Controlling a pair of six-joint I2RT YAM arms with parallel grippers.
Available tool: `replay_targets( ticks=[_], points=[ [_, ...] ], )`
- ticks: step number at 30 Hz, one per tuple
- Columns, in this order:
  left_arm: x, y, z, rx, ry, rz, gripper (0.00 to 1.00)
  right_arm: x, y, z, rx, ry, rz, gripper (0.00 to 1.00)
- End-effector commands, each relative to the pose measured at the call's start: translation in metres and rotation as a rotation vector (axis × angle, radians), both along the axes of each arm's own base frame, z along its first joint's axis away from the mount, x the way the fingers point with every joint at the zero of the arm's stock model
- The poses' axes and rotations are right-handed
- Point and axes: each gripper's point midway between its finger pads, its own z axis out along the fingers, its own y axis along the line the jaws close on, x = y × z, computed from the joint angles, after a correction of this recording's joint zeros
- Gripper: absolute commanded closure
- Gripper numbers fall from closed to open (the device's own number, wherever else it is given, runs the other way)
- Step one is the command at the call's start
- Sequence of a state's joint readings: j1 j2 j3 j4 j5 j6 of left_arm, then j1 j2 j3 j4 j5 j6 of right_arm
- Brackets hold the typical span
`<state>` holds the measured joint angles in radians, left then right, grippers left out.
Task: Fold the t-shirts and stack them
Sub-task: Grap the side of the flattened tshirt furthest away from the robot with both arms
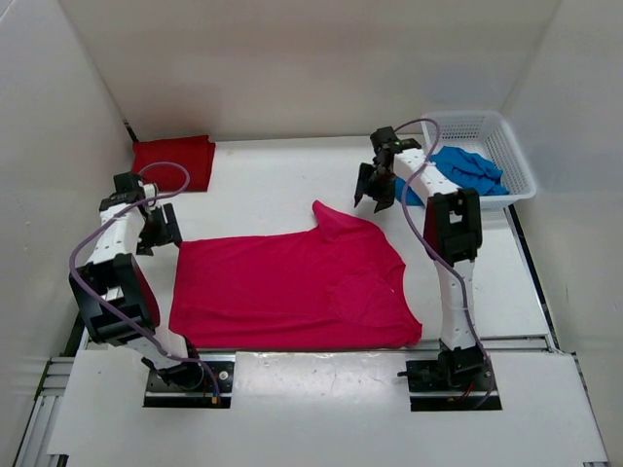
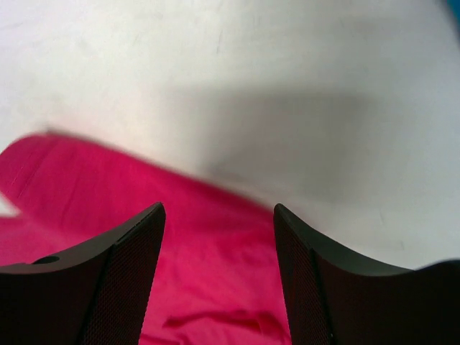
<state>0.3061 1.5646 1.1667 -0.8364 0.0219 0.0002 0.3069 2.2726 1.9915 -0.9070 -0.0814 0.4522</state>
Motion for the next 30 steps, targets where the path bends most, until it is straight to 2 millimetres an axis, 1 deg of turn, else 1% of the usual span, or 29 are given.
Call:
replay_targets(
  ticks=[1,2,3,4,5,6,7,9,10,11,13,14,15,16,17,19,21,22,23,24,25,26,27,28,29,30],
  points=[
    [0.001,0.007,0.010,0.033,-0.064,0.018,0.18,0.021,0.006,-0.008,-0.008,-0.036,-0.006,0.34],
    [-0.002,0.006,0.007,0.030,-0.056,0.018,0.18,0.017,0.008,-0.026,-0.031,-0.007,0.001,0.34],
    [0.002,0.005,0.005,0.021,-0.060,0.014,0.18,0.019,0.009,-0.029,-0.032,-0.006,0.001,0.32],
    [0.002,0.004,-0.001,0.007,-0.044,0.010,0.18,0.016,0.015,-0.035,-0.036,0.006,0.015,0.32],
    [0.006,0.005,-0.002,0.009,-0.050,0.010,0.18,0.014,0.017,-0.040,-0.048,0.011,0.021,0.32],
    [0.007,0.002,-0.007,-0.014,-0.041,0.002,0.18,0.010,0.022,-0.047,-0.066,0.019,0.034,0.32],
    [0.012,0.003,-0.012,-0.017,-0.032,0.002,0.18,0.006,0.031,-0.047,-0.066,0.018,0.052,0.32],
    [0.016,-0.001,-0.019,-0.050,-0.020,-0.008,0.18,-0.002,0.032,-0.055,-0.101,0.032,0.063,0.32],
    [0.020,0.000,-0.019,-0.050,-0.020,-0.009,0.18,-0.006,0.038,-0.056,-0.110,0.028,0.077,0.32],
    [0.025,-0.002,-0.026,-0.054,-0.009,-0.019,0.18,-0.007,0.035,-0.059,-0.126,0.033,0.084,0.32],
    [0.028,-0.007,-0.034,-0.068,0.007,-0.034,0.18,-0.015,0.043,-0.061,-0.130,0.040,0.106,0.32],
    [0.031,-0.012,-0.038,-0.071,0.019,-0.049,0.18,-0.018,0.041,-0.065,-0.135,0.053,0.106,0.32],
    [0.033,-0.011,-0.041,-0.071,0.018,-0.049,0.18,-0.019,0.044,-0.060,-0.119,0.049,0.110,0.32],
    [0.037,-0.012,-0.044,-0.049,0.017,-0.058,0.18,-0.025,0.047,-0.063,-0.116,0.063,0.122,0.32],
    [0.039,-0.015,-0.047,-0.041,0.019,-0.067,0.18,-0.021,0.049,-0.058,-0.108,0.045,0.121,0.32],
    [0.039,-0.013,-0.056,-0.038,0.039,-0.064,0.17,-0.025,0.050,-0.059,-0.099,0.050,0.124,0.34],
    [0.048,-0.016,-0.059,-0.044,0.025,-0.077,0.16,-0.028,0.050,-0.056,-0.090,0.054,0.127,0.36],
    [0.052,-0.019,-0.057,-0.041,0.016,-0.088,0.16,-0.025,0.052,-0.052,-0.083,0.037,0.127,0.39],
    [0.055,-0.022,-0.059,-0.042,0.021,-0.097,0.16,-0.028,0.053,-0.055,-0.073,0.048,0.121,0.44],
    [0.062,-0.020,-0.055,-0.039,0.008,-0.097,0.16,-0.033,0.055,-0.055,-0.076,0.054,0.130,0.48],
    [0.064,-0.020,-0.057,-0.040,0.011,-0.097,0.15,-0.031,0.056,-0.054,-0.072,0.044,0.130,0.53],
    [0.069,-0.024,-0.057,-0.037,0.002,-0.111,0.15,-0.035,0.056,-0.053,-0.063,0.050,0.133,0.63],
    [0.072,-0.027,-0.060,-0.039,0.008,-0.120,0.15,-0.039,0.057,-0.056,-0.054,0.067,0.138,0.68],
    [0.076,-0.026,-0.060,-0.037,0.004,-0.120,0.15,-0.040,0.058,-0.055,-0.046,0.071,0.140,0.74],
    [0.075,-0.024,-0.060,-0.024,0.007,-0.115,0.15,-0.043,0.057,-0.055,-0.048,0.075,0.140,0.86],
    [0.077,-0.021,-0.061,-0.013,0.011,-0.110,0.15,-0.045,0.058,-0.053,-0.035,0.075,0.144,0.91]
  ],
)
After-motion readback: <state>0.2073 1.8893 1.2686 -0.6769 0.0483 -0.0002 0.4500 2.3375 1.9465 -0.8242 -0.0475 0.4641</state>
